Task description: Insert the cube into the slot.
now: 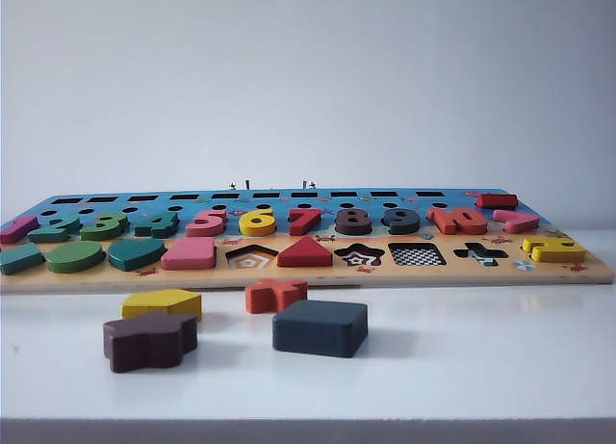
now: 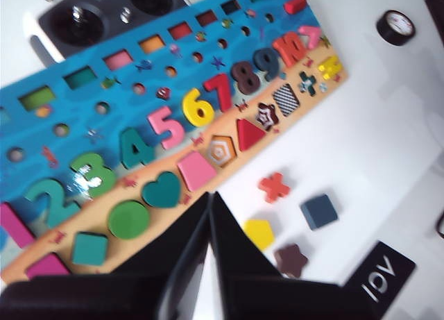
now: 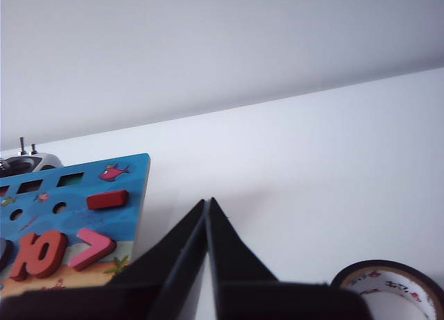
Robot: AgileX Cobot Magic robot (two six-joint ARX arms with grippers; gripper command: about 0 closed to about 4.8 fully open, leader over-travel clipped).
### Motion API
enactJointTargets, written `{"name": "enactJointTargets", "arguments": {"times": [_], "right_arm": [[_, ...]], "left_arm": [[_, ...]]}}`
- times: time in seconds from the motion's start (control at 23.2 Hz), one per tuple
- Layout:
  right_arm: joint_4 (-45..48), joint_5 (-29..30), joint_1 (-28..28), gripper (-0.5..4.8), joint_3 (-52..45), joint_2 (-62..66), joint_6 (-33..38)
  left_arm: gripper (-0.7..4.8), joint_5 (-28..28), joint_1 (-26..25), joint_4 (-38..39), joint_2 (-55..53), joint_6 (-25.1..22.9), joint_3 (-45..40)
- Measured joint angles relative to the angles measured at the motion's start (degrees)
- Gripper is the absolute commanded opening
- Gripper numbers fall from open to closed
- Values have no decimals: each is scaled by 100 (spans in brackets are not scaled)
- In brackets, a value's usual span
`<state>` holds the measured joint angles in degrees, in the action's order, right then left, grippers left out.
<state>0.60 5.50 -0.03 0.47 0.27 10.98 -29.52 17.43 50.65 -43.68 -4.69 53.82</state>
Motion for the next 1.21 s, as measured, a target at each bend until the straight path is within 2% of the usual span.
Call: {"name": "enactJointTargets", "arguments": {"times": [0.39, 0.6, 0.69, 0.82, 0.91, 0.99, 1.21], "right_arm": [[-87, 667, 2, 0, 46, 0, 501], [-988, 940, 2, 0, 992, 400, 577], [-1279, 1270, 2, 0, 1375, 789, 573], [-1620, 2293, 39, 0, 2090, 1517, 258], [-1912, 2813, 260, 27, 2393, 1939, -192], [-2074, 3040, 501, 61, 2649, 2284, -470], [-2570, 3150, 1414, 220, 3316, 3276, -1161]], "left_arm": [[17, -328, 0, 745, -326, 0, 295], [17, -750, 0, 839, -437, -24, 295], [17, -761, 0, 841, -503, -24, 295], [17, -772, -9, 942, -570, -26, 295], [17, -772, -9, 1040, -603, -35, 295], [17, -769, -9, 1045, -608, -39, 295], [17, -772, -9, 1045, -608, -42, 295]]}}
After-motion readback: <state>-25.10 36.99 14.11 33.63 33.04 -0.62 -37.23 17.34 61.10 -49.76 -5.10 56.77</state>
